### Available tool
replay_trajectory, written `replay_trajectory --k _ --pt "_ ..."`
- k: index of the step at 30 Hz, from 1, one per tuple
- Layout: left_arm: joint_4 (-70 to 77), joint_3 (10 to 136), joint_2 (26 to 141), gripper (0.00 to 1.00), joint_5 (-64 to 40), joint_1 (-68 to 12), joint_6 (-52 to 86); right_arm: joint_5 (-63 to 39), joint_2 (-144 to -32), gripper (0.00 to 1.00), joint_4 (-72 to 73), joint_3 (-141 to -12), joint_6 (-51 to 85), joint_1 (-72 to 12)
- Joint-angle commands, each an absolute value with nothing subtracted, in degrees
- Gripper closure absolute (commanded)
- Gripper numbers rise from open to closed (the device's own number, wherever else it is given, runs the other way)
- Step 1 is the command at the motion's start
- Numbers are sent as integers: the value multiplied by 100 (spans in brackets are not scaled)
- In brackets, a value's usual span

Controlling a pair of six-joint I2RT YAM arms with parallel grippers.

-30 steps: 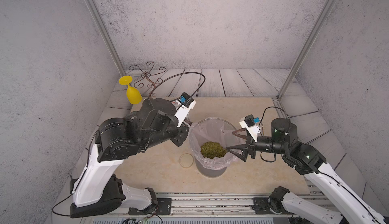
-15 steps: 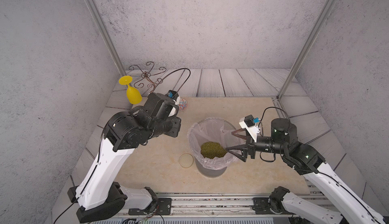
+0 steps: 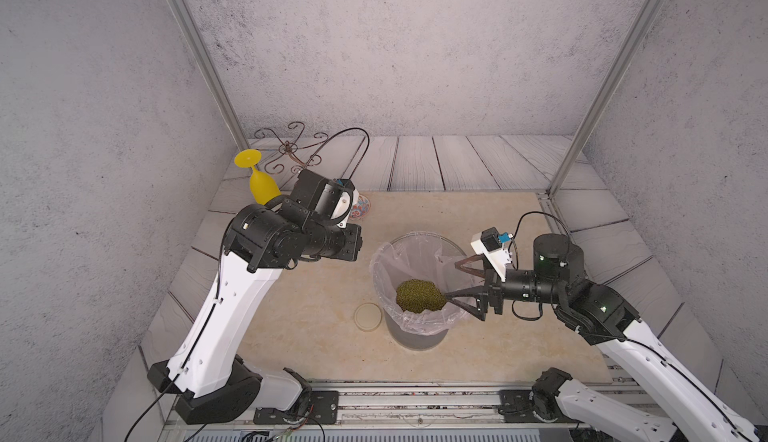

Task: Empty moldy mung beans from jars
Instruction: Place the jar at the center of the board.

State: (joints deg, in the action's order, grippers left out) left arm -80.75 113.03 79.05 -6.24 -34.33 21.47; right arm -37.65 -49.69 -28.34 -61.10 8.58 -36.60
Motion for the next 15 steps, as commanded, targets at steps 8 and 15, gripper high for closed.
replay_trajectory --k 8,15 --pt "-6524 9021 7630 100 -1301 -2273 2317 -3767 -4877 1 -3071 -6178 836 -3678" --pt "-4539 7072 7748 100 -1209 -1794 2736 -3188 -4964 1 -3704 -6542 852 -3673"
